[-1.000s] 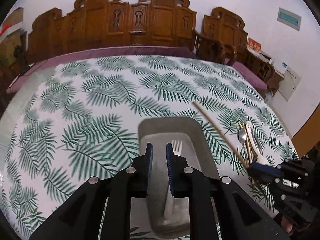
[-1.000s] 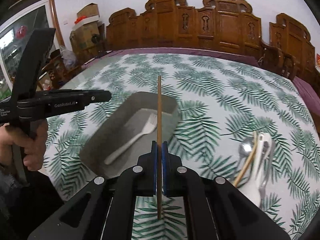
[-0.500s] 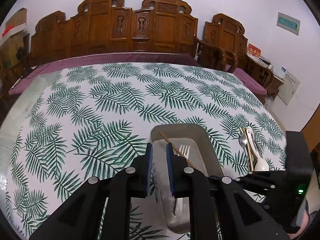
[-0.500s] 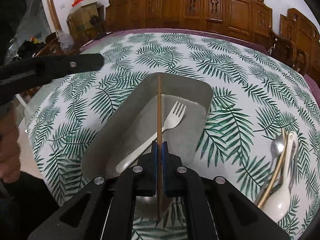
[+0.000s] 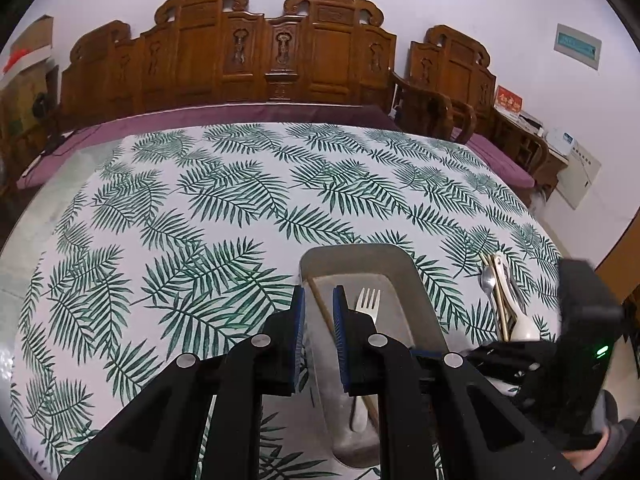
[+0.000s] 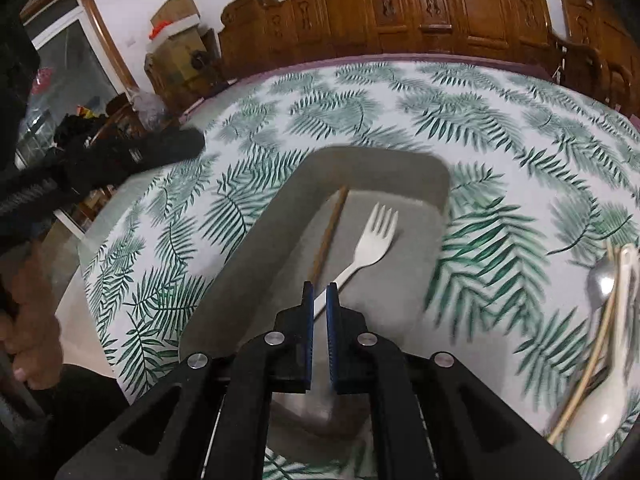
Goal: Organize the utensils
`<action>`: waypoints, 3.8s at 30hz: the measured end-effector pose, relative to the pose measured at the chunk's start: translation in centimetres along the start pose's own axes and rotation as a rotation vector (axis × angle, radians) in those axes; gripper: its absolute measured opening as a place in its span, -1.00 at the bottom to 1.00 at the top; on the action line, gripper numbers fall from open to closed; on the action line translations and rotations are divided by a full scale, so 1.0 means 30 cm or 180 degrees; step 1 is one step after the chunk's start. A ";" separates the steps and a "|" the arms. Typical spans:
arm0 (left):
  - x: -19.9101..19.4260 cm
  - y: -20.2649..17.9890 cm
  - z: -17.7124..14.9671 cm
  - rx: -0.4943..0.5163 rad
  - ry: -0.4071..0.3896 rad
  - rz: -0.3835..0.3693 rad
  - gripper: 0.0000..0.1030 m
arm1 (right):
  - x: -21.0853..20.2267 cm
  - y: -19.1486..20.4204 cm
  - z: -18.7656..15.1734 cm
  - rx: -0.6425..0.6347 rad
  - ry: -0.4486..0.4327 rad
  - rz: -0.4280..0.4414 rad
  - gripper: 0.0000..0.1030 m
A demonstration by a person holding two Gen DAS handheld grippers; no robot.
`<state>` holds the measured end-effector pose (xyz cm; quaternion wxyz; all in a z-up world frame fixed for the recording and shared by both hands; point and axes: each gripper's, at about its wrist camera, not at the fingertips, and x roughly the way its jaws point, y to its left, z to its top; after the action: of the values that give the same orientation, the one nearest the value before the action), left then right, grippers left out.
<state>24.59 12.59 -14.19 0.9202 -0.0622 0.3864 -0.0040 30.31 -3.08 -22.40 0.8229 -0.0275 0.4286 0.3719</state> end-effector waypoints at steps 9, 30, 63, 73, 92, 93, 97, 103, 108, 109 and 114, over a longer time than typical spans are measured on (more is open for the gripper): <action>0.016 -0.110 -0.004 0.0142 -0.0012 -0.0181 -0.47 | -0.255 -0.208 0.002 -0.0141 -0.0336 -0.0510 -0.84; 0.119 -0.482 -0.076 0.0636 0.0200 -0.0638 -0.38 | -0.314 -0.563 -0.181 0.0275 -0.0238 -0.1000 -0.67; 0.177 -0.562 -0.137 0.0788 0.0369 -0.0672 -0.38 | -0.208 -0.565 -0.200 0.0294 0.0233 -0.1301 -0.79; 0.196 -0.590 -0.159 0.0834 0.0396 -0.0637 -0.38 | -0.315 -0.613 -0.189 0.0491 -0.0119 -0.1088 -0.87; 0.340 -0.702 -0.177 0.0867 0.0558 -0.0524 -0.39 | -0.321 -0.723 -0.168 0.0694 -0.0277 -0.0885 -0.88; 0.353 -0.707 -0.175 0.0873 0.0576 -0.0506 -0.40 | -0.319 -0.726 -0.167 0.0707 -0.0281 -0.0882 -0.88; 0.404 -0.718 -0.169 0.0859 0.0677 -0.0443 -0.56 | -0.311 -0.723 -0.163 0.0692 -0.0274 -0.0880 -0.88; 0.479 -0.733 -0.109 0.0739 0.0723 -0.0427 -0.56 | -0.324 -0.721 -0.160 0.0707 -0.0323 -0.0814 -0.87; 0.536 -0.733 -0.026 0.0611 0.0688 -0.0330 -0.56 | -0.333 -0.729 -0.157 0.0750 -0.0344 -0.0754 -0.87; 0.552 -0.724 -0.008 0.0531 0.0706 -0.0369 -0.55 | -0.333 -0.729 -0.157 0.0754 -0.0342 -0.0745 -0.87; 0.610 -0.721 0.017 0.0425 0.0830 -0.0449 -0.53 | -0.330 -0.728 -0.156 0.0755 -0.0329 -0.0717 -0.87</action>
<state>38.67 -9.83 -24.31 0.8618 -0.0269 0.4961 -0.1023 37.47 -26.38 -24.15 0.8779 0.0411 0.4208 0.2250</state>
